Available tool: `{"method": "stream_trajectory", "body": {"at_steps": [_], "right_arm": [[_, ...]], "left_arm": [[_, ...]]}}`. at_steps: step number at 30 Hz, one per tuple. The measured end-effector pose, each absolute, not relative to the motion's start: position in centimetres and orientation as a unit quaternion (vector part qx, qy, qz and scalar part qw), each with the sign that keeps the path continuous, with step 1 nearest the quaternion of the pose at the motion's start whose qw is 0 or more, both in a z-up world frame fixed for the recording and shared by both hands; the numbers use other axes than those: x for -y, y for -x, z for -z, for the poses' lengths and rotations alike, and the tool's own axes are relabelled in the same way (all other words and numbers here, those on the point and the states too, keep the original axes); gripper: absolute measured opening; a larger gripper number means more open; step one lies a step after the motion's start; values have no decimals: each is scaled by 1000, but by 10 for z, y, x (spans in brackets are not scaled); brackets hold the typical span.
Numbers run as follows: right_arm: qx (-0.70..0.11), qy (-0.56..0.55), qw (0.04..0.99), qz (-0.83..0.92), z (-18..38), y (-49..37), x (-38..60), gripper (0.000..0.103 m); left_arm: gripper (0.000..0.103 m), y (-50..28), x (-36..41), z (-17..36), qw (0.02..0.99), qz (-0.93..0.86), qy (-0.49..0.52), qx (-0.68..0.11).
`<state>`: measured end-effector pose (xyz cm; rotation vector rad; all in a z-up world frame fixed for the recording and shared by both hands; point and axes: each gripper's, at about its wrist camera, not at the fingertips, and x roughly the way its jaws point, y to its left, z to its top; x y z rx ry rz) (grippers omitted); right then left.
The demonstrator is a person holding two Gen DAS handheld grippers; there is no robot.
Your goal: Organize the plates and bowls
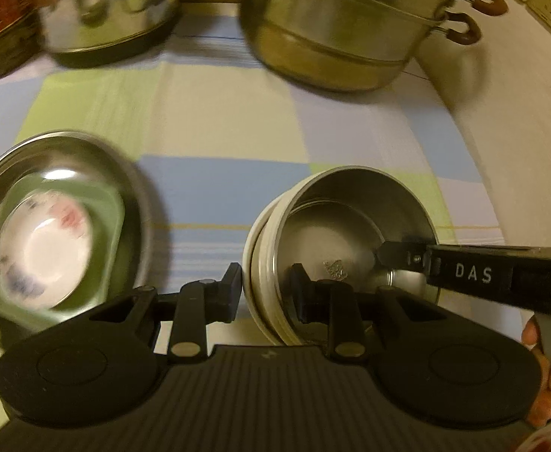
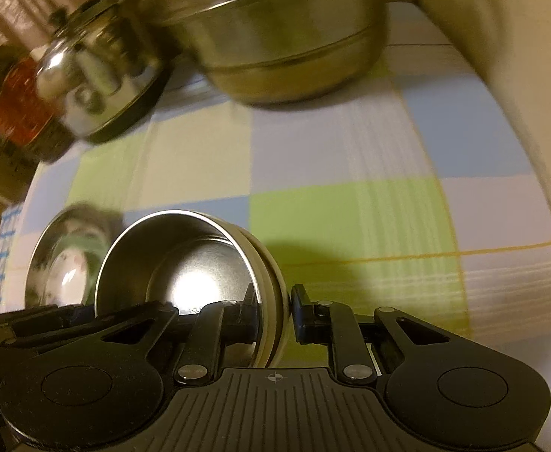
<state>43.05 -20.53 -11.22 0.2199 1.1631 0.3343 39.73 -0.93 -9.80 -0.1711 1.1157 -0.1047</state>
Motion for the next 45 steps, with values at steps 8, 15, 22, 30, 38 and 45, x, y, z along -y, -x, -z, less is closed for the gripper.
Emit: {"method": "stream_trajectory", "body": {"at_steps": [8, 15, 22, 30, 38, 45], "right_arm": [[-561, -74, 799, -203, 115, -405, 163, 18], [-560, -52, 798, -216, 115, -396, 145, 18], [-557, -43, 802, -212, 116, -394, 139, 18], [-535, -44, 814, -220, 106, -384, 144, 46], [-479, -67, 847, -222, 78, -359, 160, 54], [-457, -86, 861, -205, 63, -326, 169, 54]], "left_arm": [[24, -367, -26, 95, 845, 9, 93, -526], [25, -356, -38, 97, 846, 2, 108, -522], [24, -355, -36, 98, 851, 6, 95, -516], [27, -349, -37, 83, 868, 1, 78, -491], [29, -320, -50, 51, 886, 18, 80, -456], [29, -290, -59, 43, 883, 21, 76, -463]]}}
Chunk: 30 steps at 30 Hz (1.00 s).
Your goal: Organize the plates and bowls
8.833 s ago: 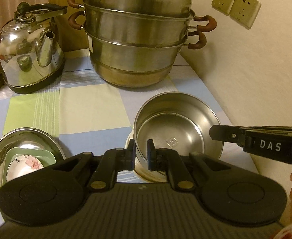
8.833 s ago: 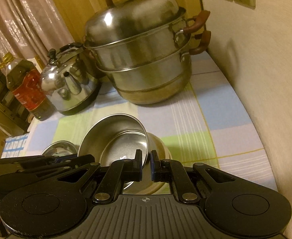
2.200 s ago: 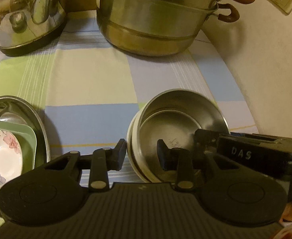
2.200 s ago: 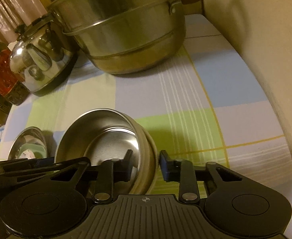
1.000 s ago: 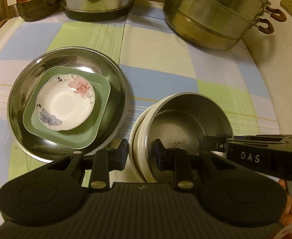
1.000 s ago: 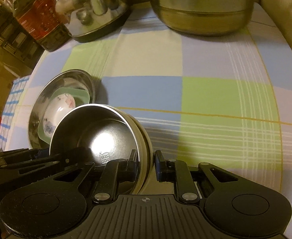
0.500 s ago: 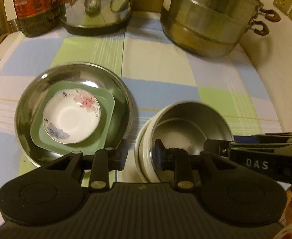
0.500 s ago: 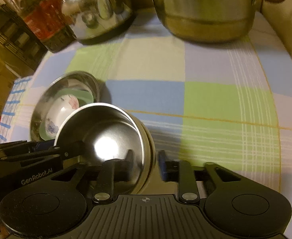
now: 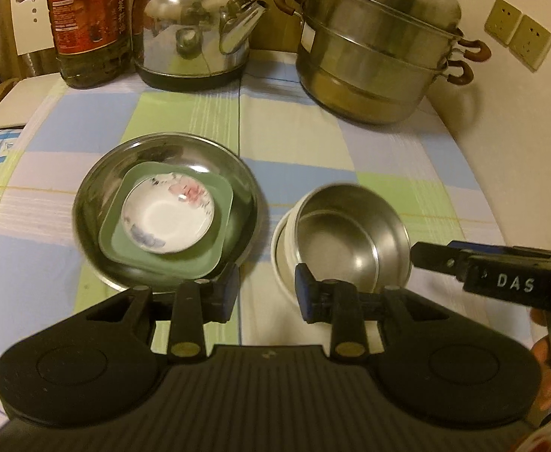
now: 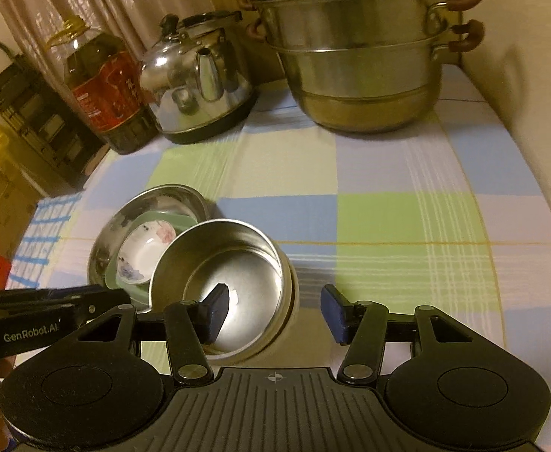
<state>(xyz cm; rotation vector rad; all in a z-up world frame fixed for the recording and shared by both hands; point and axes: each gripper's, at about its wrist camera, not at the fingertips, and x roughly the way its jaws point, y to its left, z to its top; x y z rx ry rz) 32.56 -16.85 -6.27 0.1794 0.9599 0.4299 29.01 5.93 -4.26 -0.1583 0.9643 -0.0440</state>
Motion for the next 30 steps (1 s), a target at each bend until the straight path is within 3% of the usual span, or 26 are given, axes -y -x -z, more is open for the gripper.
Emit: {"method": "stream_trajectory", "body": {"at_steps": [20, 30], "right_arm": [[-415, -74, 894, -150, 34, -212, 130, 54], [-425, -109, 887, -144, 31, -211, 145, 54]], "left_arm": [[29, -209, -83, 26, 890, 63, 28, -450], [29, -209, -77, 26, 892, 59, 29, -448]]}}
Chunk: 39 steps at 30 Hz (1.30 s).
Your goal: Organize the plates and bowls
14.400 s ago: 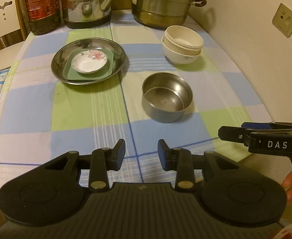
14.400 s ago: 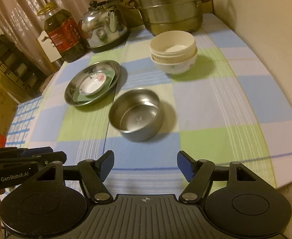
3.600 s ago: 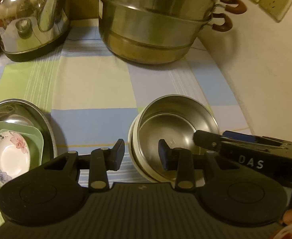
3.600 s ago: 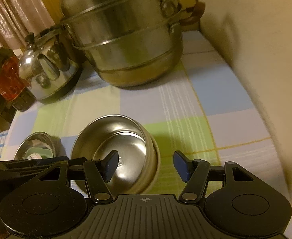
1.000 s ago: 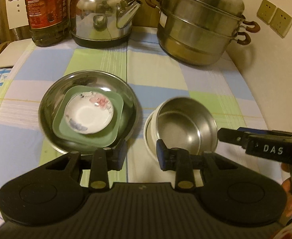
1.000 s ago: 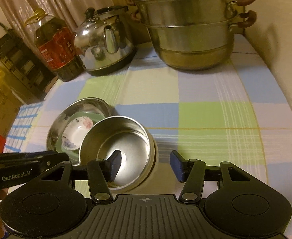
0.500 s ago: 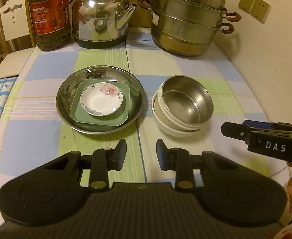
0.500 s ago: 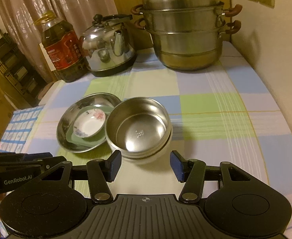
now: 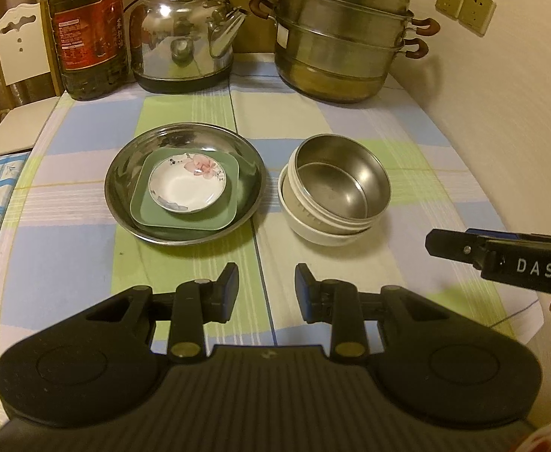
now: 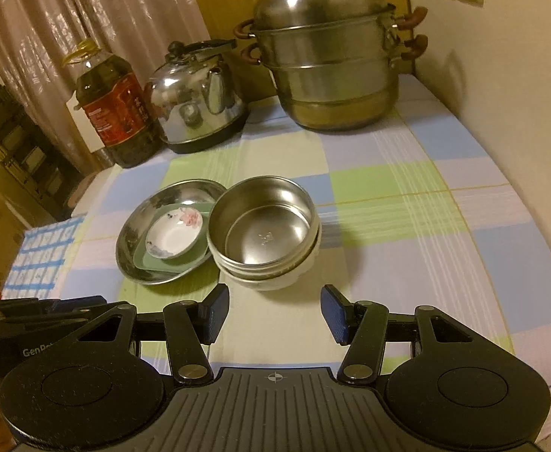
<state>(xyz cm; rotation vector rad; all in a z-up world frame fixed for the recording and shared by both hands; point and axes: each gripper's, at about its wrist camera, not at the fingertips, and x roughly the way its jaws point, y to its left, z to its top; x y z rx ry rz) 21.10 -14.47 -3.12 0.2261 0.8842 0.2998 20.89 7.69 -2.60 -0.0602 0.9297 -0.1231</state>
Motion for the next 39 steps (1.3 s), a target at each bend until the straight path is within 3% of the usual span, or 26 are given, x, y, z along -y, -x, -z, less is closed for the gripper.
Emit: {"method": "stream_trajectory", "body": {"at_steps": [22, 24, 31, 33, 35, 39], "right_arm": [[-460, -70, 856, -224, 70, -338, 168, 53], [-452, -54, 859, -236, 72, -342, 164, 40], [-452, -41, 852, -261, 88, -356, 156, 19], [-448, -39, 856, -254, 91, -359, 155, 7], [-449, -42, 856, -251, 91, -362, 158, 6], [-465, -57, 848, -249, 89, -372, 160, 6]], "left_arm": [[28, -303, -34, 52, 885, 29, 81, -457], [27, -308, -31, 54, 885, 27, 71, -459], [15, -325, -25, 65, 882, 24, 56, -467], [11, -328, -27, 65, 884, 21, 53, -465], [5, -332, -29, 65, 882, 20, 49, -468], [5, -343, -35, 64, 876, 29, 57, -479]]}}
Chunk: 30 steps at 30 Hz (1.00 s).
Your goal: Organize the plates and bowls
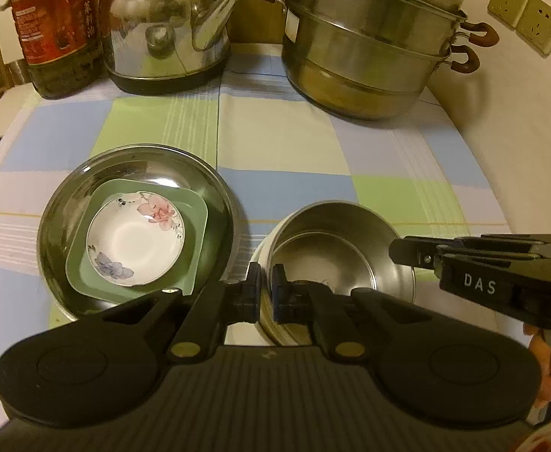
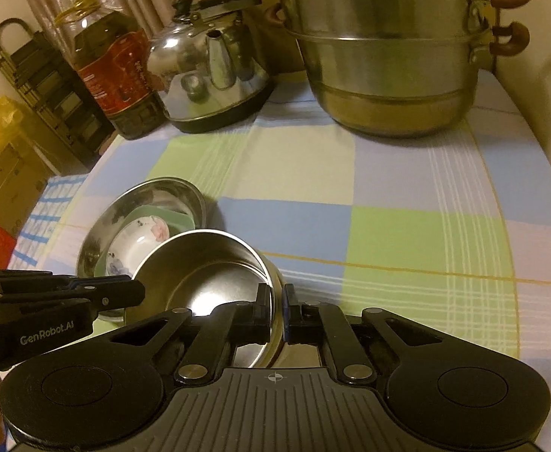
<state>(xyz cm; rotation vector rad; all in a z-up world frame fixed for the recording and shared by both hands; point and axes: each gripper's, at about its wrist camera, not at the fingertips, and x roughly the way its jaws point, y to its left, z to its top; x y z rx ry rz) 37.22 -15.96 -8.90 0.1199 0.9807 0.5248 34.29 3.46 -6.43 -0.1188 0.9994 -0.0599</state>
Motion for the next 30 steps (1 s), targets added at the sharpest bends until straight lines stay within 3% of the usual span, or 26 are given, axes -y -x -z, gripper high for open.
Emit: {"method": "stream_trajectory", "body": {"at_steps": [11, 27, 30], "right_arm": [[-478, -35, 845, -236, 85, -372, 154, 7], [-552, -123, 807, -168, 86, -384, 161, 8], [-548, -95, 813, -171, 82, -384, 155, 10]], "left_arm": [[11, -345, -36, 74, 867, 48, 42, -494], [10, -367, -49, 78, 842, 83, 61, -530], [15, -368, -49, 79, 842, 78, 55, -531]]}}
